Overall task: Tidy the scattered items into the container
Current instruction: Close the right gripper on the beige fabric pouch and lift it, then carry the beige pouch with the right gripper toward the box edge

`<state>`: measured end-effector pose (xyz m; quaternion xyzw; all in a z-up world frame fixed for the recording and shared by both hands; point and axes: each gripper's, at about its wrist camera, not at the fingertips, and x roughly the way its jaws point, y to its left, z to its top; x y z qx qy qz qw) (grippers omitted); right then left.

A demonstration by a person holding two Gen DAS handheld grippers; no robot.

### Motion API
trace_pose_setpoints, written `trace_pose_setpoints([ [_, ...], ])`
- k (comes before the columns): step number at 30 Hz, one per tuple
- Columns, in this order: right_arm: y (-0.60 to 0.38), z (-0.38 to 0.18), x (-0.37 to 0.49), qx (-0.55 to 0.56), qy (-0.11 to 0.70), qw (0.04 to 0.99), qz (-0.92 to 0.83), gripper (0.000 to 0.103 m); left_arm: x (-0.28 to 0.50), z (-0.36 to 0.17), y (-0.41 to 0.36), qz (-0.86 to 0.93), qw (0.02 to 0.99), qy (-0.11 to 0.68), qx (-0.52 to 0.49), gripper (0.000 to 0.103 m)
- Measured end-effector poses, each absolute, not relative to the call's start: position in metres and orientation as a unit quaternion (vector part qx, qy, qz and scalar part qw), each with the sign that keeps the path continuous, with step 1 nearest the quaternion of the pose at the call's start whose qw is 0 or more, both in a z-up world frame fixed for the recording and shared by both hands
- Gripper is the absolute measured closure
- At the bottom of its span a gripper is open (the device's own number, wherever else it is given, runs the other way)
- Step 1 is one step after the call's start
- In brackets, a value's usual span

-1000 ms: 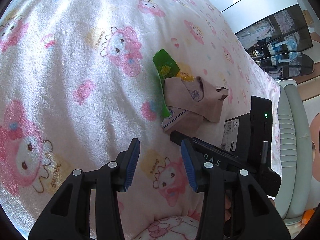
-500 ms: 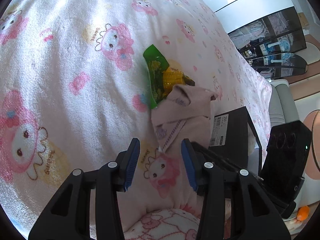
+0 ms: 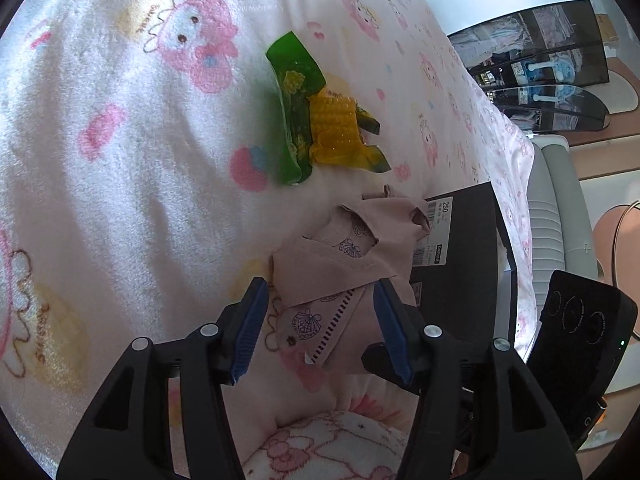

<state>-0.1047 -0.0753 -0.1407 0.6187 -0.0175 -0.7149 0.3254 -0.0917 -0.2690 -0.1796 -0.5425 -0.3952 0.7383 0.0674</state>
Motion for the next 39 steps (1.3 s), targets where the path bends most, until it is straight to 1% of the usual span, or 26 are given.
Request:
trace_pose_setpoints([
  [2,-0.074,-0.141,-0.105,0.619,-0.011,0.321,-0.717,0.095,-0.1,-0.188,-0.264,0.731,0.075,-0.387,-0.557,0.046],
  [4,-0.073,-0.141,-0.104,0.618,-0.008,0.32,-0.718,0.094,-0.106,-0.196,-0.259,0.719,0.096,-0.398,-0.562,0.052],
  [5,-0.073,-0.141,-0.106,0.618,-0.009,0.319,-0.718,0.094,-0.109,-0.2,-0.256,0.713,0.11,-0.406,-0.562,0.073],
  [6,-0.074,-0.142,-0.108,0.618,-0.008,0.318,-0.719,0.094,-0.111,-0.201,-0.254,0.711,0.114,-0.401,-0.567,0.092],
  [8,-0.072,-0.141,-0.108,0.616,-0.003,0.311,-0.723,0.092,-0.108,-0.192,-0.253,0.73,0.104,-0.375,-0.561,0.098],
  [12,-0.07,-0.138,-0.108,0.616,-0.004,0.311,-0.724,0.091,-0.089,-0.17,-0.263,0.762,0.074,-0.346,-0.543,0.1],
  [17,-0.066,-0.126,-0.108,0.602,-0.004,0.303,-0.739,0.087,-0.053,-0.141,-0.283,0.798,0.014,-0.276,-0.535,0.1],
  [18,-0.066,-0.125,-0.109,0.6,-0.003,0.3,-0.741,0.086,-0.047,-0.139,-0.289,0.801,0.007,-0.276,-0.531,0.1],
  [20,-0.066,-0.125,-0.112,0.599,-0.004,0.298,-0.743,0.086,-0.039,-0.14,-0.305,0.795,0.013,-0.305,-0.525,0.098],
  [22,-0.066,-0.123,-0.117,0.597,-0.008,0.289,-0.749,0.085,-0.04,-0.15,-0.312,0.777,0.039,-0.348,-0.523,0.083],
  [23,-0.065,-0.121,-0.12,0.594,-0.014,0.281,-0.753,0.084,-0.044,-0.155,-0.31,0.771,0.046,-0.355,-0.528,0.067],
  [24,-0.065,-0.121,-0.125,0.592,-0.019,0.271,-0.759,0.083,-0.05,-0.159,-0.306,0.767,0.051,-0.35,-0.535,0.061],
  [25,-0.064,-0.121,-0.13,0.589,-0.024,0.258,-0.766,0.076,-0.056,-0.162,-0.3,0.766,0.06,-0.343,-0.54,0.061],
  [26,-0.063,-0.12,-0.135,0.584,-0.027,0.248,-0.772,0.066,-0.063,-0.166,-0.293,0.762,0.075,-0.341,-0.546,0.061],
  [27,-0.062,-0.119,-0.139,0.58,-0.029,0.241,-0.778,0.063,-0.07,-0.17,-0.286,0.754,0.092,-0.347,-0.55,0.058],
  [29,-0.061,-0.12,-0.144,0.577,-0.026,0.229,-0.783,0.062,-0.084,-0.181,-0.278,0.735,0.122,-0.363,-0.56,0.055],
  [31,-0.059,-0.121,-0.145,0.575,-0.028,0.229,-0.785,0.062,-0.099,-0.192,-0.265,0.725,0.139,-0.362,-0.569,0.057],
  [32,-0.058,-0.122,-0.144,0.576,-0.026,0.227,-0.785,0.062,-0.103,-0.197,-0.262,0.724,0.14,-0.359,-0.573,0.07],
  [33,-0.058,-0.123,-0.144,0.577,-0.023,0.224,-0.785,0.062,-0.106,-0.201,-0.259,0.725,0.139,-0.352,-0.575,0.099],
  [35,-0.058,-0.124,-0.142,0.576,-0.018,0.23,-0.784,0.062,-0.105,-0.202,-0.261,0.732,0.121,-0.351,-0.571,0.1],
  [39,-0.057,-0.12,-0.14,0.568,-0.022,0.229,-0.79,0.062,-0.073,-0.166,-0.277,0.778,0.075,-0.321,-0.535,0.1],
])
